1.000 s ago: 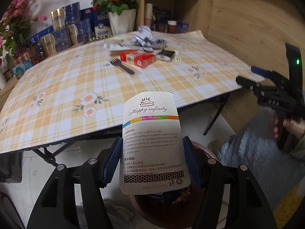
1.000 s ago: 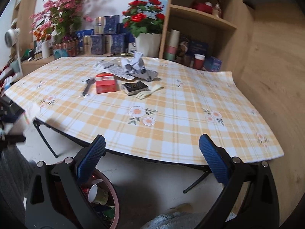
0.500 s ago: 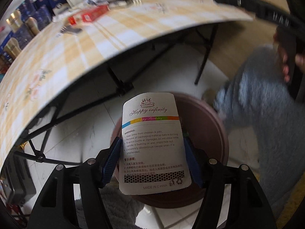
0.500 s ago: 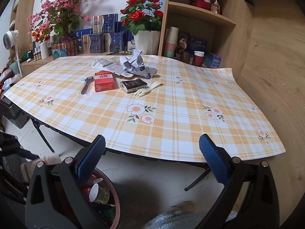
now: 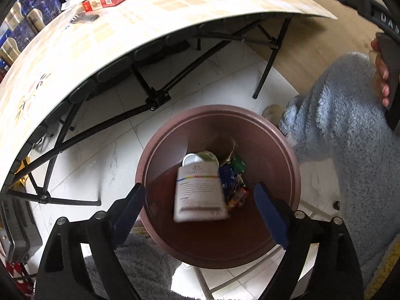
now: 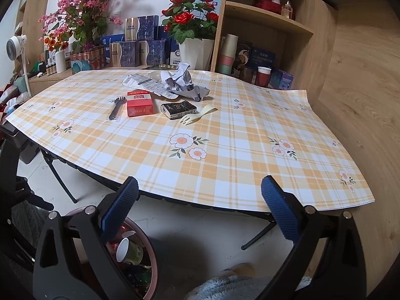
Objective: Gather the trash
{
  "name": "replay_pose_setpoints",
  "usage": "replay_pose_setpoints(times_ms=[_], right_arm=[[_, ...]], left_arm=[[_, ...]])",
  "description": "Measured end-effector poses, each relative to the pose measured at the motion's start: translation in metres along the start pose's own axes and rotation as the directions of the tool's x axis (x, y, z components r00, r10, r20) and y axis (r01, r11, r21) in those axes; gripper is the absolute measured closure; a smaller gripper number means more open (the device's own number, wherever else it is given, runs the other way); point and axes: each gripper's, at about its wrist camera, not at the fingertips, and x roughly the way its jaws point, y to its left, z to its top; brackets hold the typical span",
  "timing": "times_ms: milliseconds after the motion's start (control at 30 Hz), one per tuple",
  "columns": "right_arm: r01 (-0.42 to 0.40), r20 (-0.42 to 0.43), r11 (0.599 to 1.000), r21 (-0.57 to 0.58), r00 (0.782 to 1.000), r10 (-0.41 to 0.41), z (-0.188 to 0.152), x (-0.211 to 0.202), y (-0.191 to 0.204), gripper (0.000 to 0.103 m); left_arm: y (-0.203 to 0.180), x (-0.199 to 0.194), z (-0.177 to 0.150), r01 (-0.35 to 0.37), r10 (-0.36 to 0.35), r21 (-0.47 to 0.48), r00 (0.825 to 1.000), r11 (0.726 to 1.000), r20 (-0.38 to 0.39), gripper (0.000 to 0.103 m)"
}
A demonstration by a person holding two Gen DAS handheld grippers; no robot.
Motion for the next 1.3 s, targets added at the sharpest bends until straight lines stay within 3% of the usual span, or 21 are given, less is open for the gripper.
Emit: replay_pose_setpoints(times_ms=[200,400,700,900,1067,1133,1167,1300], right_arm=[[-0.015,-0.013,1.0,0.0,1.0,0.015,0.0,0.002,-0.001,0.006],[-0.036,-0.027,0.999,-0.023,0.999,0.035,0.0,0.005,0.004,0.006],[-0.043,-0.05,0.995,-0.085,0.998,0.039,0.0,0.01,0.016,0.006],[-0.064,-0.074,0.993,-0.095,0.996,0.057,0.0,0.017,0.018,0.006],[-0.105,-0.073,0.989,-0.106,0.993,0.098,0.004,0.019,0.023,0.006],[-0.136,-0.067,0.986,-0.096,0.989,0.13,0.008,0.02,0.022,0.006],[-0.157,-0.066,0.983,-0.091,0.986,0.151,0.011,0.022,0.022,0.006],[-0.216,-0.052,0.972,-0.093,0.976,0.212,0.035,0.032,0.024,0.006]], left_arm=[[0.014,-0.022,0.003,0.007,0.001,-0.077,0.995,0.997,0.101,0.016],[0.03,-0.058,0.002,0.012,0.034,-0.164,0.961,0.986,0.275,0.015],[0.057,-0.084,-0.008,0.046,0.064,-0.287,0.93,0.957,0.362,0.01],[0.09,-0.097,-0.021,0.115,0.086,-0.423,0.899,0.899,0.429,0.009],[0.124,-0.102,-0.031,0.213,0.086,-0.549,0.879,0.808,0.468,0.008],[0.138,-0.106,-0.035,0.272,0.094,-0.593,0.854,0.758,0.512,0.006],[0.142,-0.109,-0.035,0.279,0.105,-0.603,0.846,0.748,0.522,0.006],[0.157,-0.127,-0.02,0.243,0.169,-0.584,0.81,0.775,0.561,0.006]])
